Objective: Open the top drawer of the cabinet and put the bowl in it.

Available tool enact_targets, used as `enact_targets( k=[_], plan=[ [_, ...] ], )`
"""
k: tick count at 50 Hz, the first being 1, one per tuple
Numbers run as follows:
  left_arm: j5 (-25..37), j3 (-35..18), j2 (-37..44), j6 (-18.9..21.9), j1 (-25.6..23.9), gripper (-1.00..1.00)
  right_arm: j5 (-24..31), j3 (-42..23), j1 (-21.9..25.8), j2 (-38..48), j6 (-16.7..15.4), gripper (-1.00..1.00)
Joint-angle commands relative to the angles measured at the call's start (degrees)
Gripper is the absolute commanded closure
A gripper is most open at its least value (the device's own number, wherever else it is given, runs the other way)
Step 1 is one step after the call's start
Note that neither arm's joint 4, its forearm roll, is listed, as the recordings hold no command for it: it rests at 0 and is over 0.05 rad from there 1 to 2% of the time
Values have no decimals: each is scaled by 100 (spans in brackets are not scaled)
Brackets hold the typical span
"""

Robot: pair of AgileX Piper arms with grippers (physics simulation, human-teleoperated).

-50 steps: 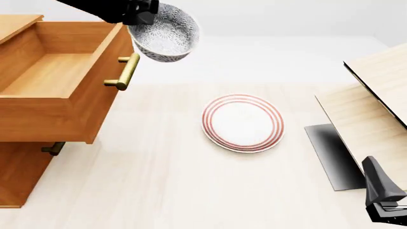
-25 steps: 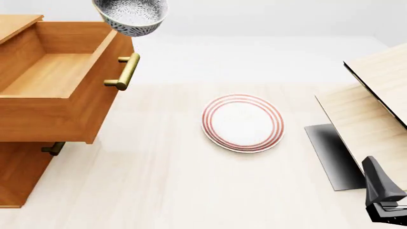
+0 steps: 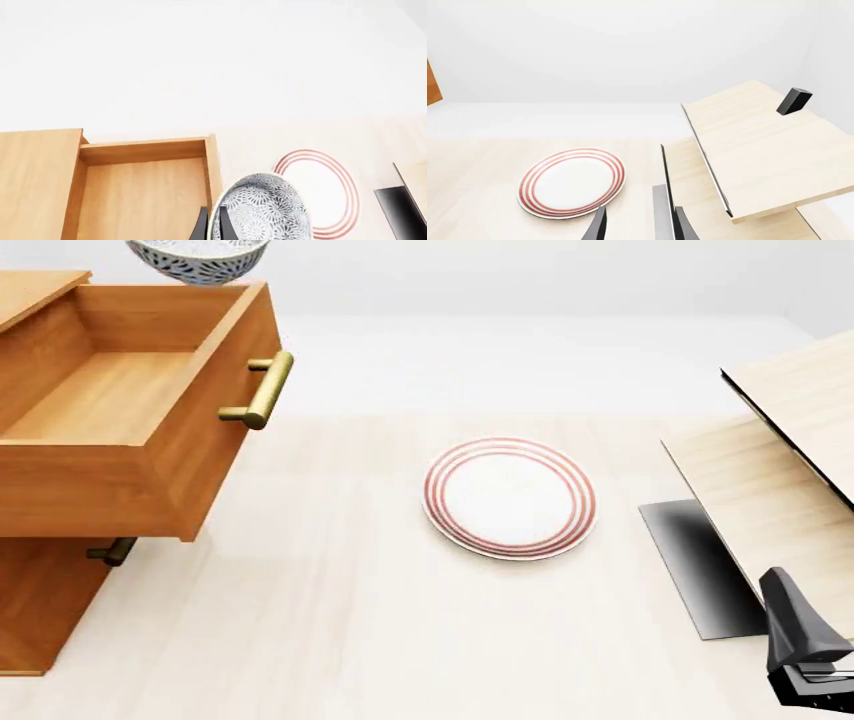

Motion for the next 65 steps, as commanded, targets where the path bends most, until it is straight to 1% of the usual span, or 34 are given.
enact_targets(
  k=[1, 5, 8, 9, 10, 28, 33, 46, 65],
  plan=[
    [-82, 235, -291, -227, 317, 100, 2, 5, 1, -6, 0, -100],
    [-140, 400, -392, -270, 418, 100, 2, 5, 3, -5, 0, -100],
    [-253, 668, -548, -399, 537, 100, 3, 5, 2, -5, -1, -100],
    [-255, 673, -550, -399, 537, 100, 3, 5, 2, -5, -1, -100],
    [-288, 783, -625, -433, 646, 100, 2, 5, 2, -7, 1, -100],
    [-519, 1568, -1179, -756, 1182, 100, 2, 5, 2, -5, -1, -100],
    [-544, 1713, -1277, -830, 1286, 100, 3, 5, 2, -4, -1, -100],
    [-627, 1948, -1383, -857, 1511, 100, 2, 4, 2, -5, -1, -100],
    [-1091, 2317, -1092, -932, 1609, 100, 3, 5, 2, -4, 0, -100]
  ],
)
